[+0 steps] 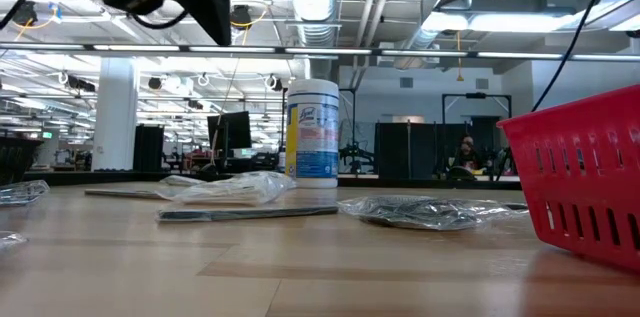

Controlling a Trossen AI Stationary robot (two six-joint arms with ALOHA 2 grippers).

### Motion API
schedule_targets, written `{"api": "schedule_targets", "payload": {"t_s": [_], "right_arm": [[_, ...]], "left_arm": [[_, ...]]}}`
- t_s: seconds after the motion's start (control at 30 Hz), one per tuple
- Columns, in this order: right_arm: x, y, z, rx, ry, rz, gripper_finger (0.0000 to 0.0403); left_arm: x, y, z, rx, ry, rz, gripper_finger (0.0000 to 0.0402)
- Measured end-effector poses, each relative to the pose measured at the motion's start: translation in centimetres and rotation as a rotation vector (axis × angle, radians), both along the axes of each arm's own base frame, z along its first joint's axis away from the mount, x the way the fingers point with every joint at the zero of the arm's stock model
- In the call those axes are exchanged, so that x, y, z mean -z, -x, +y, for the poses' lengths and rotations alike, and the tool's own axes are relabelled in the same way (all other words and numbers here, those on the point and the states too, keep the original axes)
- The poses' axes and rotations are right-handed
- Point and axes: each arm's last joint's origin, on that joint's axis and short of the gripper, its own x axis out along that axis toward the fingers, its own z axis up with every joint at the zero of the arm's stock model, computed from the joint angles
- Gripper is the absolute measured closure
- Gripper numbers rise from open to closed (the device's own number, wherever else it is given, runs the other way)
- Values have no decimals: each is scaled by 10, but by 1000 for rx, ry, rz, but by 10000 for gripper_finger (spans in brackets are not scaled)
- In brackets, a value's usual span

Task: Pick & Place Travel size toiletries
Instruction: Put the white cotton pack into the right green bin

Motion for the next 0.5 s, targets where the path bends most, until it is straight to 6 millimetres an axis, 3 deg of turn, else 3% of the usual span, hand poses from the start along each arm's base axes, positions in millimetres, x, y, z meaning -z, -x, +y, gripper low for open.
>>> {"api": "schedule_targets", "payload": {"t_s": [0.5], "right_arm": [[1, -3, -12, 53, 8, 9, 403]], "left_arm": [[47, 6, 69, 5, 17, 195, 399]]}}
